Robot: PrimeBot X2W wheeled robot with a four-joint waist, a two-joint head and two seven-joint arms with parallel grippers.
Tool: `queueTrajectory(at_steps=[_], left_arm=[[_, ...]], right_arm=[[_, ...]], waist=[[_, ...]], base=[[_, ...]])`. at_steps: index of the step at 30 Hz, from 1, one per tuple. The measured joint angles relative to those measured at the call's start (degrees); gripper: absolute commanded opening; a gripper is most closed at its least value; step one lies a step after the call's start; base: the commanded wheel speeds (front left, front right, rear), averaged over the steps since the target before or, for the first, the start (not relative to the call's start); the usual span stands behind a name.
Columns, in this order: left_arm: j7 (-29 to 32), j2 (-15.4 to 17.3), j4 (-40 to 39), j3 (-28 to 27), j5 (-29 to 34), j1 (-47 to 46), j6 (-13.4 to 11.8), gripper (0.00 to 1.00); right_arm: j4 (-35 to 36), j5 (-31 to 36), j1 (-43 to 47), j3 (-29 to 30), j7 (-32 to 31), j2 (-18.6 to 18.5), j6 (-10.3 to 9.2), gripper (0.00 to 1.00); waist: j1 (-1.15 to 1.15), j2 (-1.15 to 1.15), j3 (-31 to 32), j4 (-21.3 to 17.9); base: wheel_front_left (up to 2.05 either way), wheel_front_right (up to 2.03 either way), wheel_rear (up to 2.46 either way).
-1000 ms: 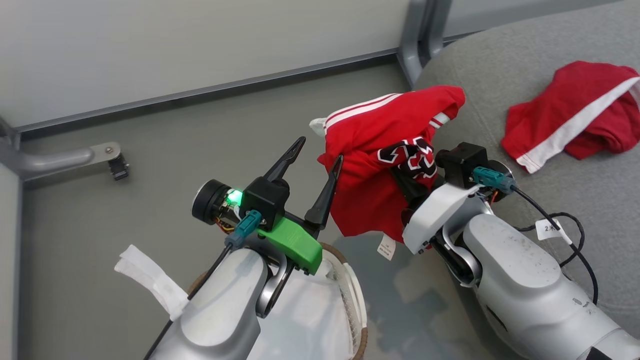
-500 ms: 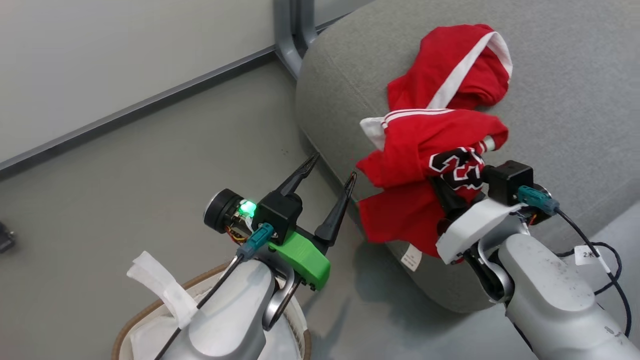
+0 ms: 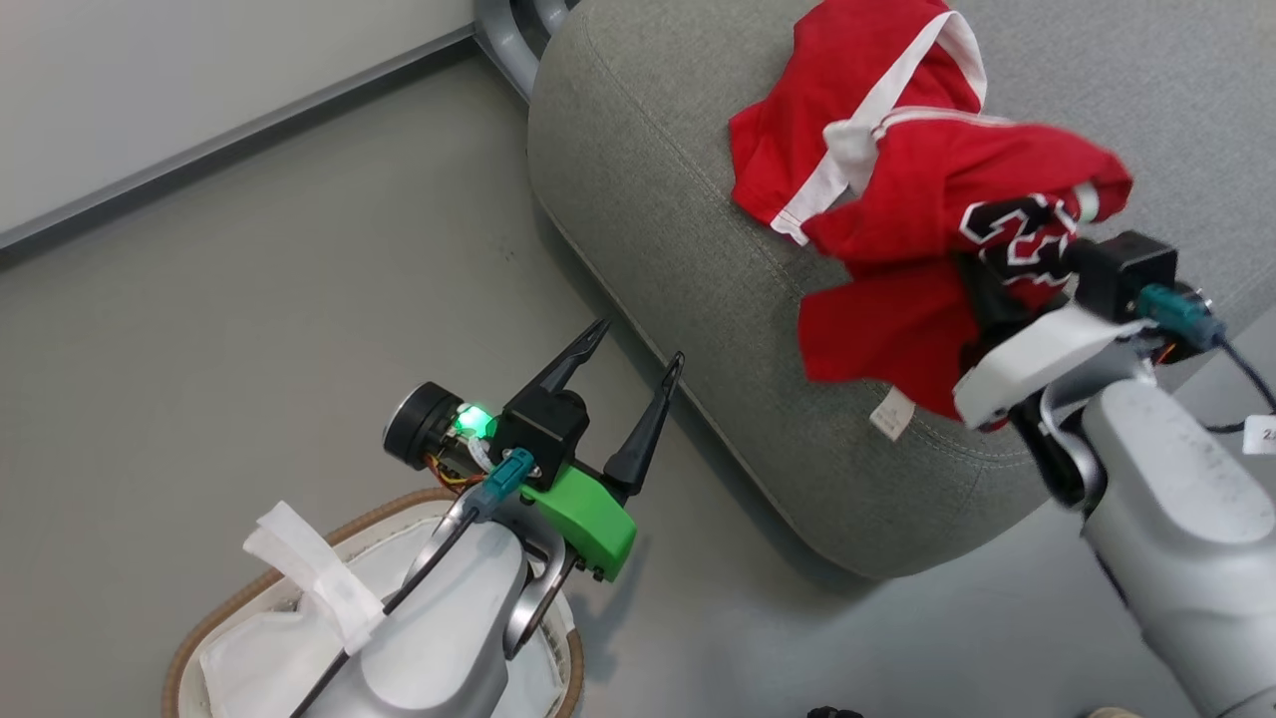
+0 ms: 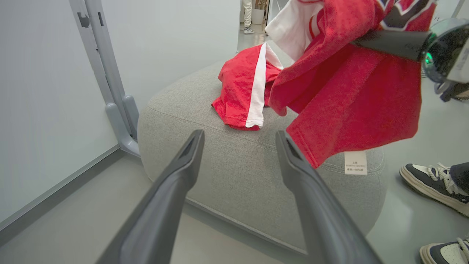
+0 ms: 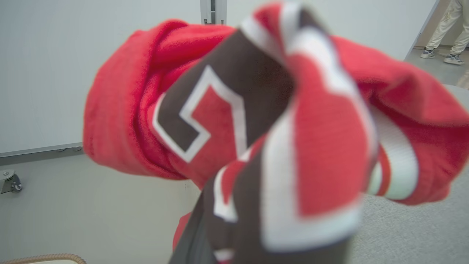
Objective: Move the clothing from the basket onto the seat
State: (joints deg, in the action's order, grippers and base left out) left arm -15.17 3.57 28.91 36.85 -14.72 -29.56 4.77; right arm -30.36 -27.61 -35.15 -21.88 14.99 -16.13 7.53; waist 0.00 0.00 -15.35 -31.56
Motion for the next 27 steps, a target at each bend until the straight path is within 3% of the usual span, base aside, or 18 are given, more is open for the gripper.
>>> queueTrajectory(at_steps=[14, 25, 26, 27], left_arm=[[0.00, 6.78, -0.89, -1.13, 3.32, -1.99, 1.31, 1.00], [0.00, 10.10, -3.25, -1.00, 3.70, -3.88, 1.83, 1.00], [0.00, 10.48, -3.33, -1.13, 3.70, -3.86, 1.82, 1.00], [0.00, 10.96, -3.43, -1.32, 3.66, -3.77, 1.78, 1.00]], right_arm=[[-16.92, 2.03, -21.14, 15.39, 0.01, -10.28, 0.00, 0.00], [-26.39, 8.46, -28.58, 28.10, 0.00, -12.12, 0.00, 0.00], [-27.11, 8.90, -28.58, 29.26, 0.01, -11.93, 0.00, 0.26], [-27.82, 9.40, -28.58, 30.93, 0.00, -11.60, 0.00, 0.58]], waist=[[0.01, 0.00, -10.58, 4.47], [0.01, 0.00, -19.16, 10.17], [0.01, 0.00, -19.65, 10.66], [0.01, 0.00, -20.27, 11.25]], base=[[0.00, 0.00, 0.00], [0.00, 0.00, 0.00], [0.00, 0.00, 0.00], [0.00, 0.00, 0.00]])
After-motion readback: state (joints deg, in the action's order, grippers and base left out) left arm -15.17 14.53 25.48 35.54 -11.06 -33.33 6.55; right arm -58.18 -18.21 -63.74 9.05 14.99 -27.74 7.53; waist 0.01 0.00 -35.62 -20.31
